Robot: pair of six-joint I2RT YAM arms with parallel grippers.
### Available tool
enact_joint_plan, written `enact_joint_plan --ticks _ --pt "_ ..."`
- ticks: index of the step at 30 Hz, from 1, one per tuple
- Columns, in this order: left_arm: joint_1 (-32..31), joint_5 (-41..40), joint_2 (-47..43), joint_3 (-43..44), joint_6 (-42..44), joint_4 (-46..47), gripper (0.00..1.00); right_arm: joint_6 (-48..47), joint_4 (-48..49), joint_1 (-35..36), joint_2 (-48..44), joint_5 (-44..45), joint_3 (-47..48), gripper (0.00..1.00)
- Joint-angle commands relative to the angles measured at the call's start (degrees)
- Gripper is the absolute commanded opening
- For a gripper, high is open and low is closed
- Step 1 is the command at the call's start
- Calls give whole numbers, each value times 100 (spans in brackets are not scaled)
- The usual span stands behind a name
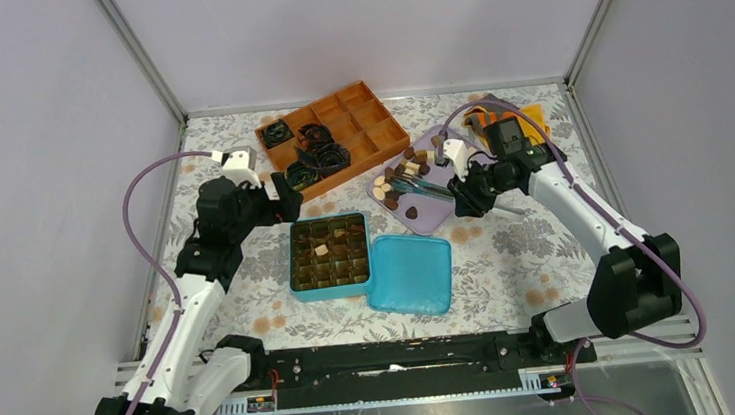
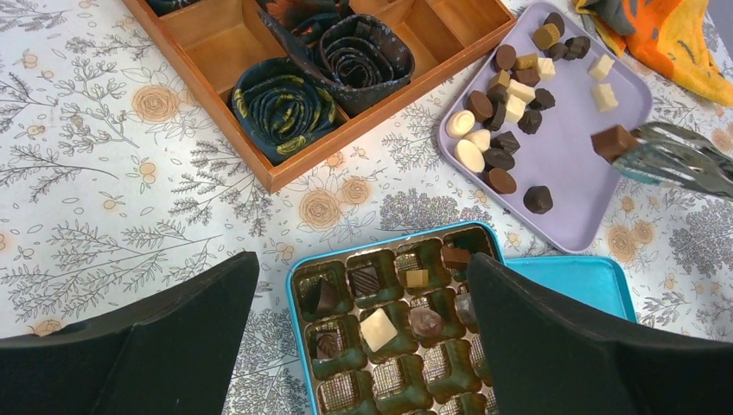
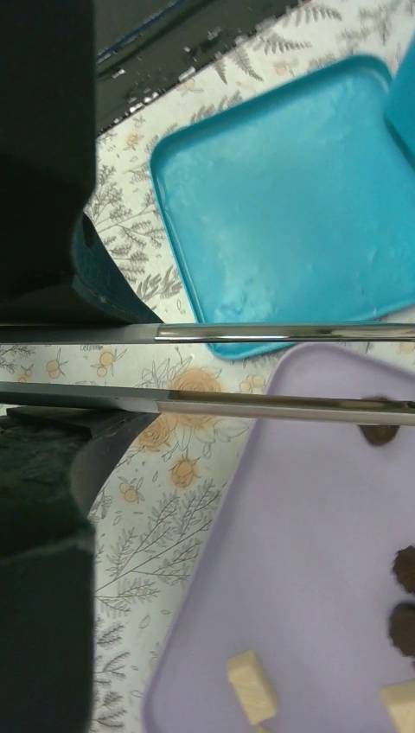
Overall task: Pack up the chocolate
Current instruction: Pick up the fake chocolate from the plate, then place the fake chocolate in the packing box.
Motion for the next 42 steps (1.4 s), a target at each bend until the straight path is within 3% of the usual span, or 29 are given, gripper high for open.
enact_joint_plan --ticks 1,10,17,25,42 --pt "33 -110 -151 -47 138 -21 99 -850 -606 200 -424 -751 339 0" --pt "30 -165 -151 -75 174 -39 99 -1350 -1037 1854 -276 355 644 0" --pt "31 -184 -162 -98 183 -65 99 -1360 -1071 2698 332 1245 977 2" --pt "35 -183 -179 -112 192 -68 99 -1220 -1050 2895 713 1660 1166 4" --pt "29 -155 -198 -112 183 -53 99 -1202 -1097 2903 658 1714 1069 28"
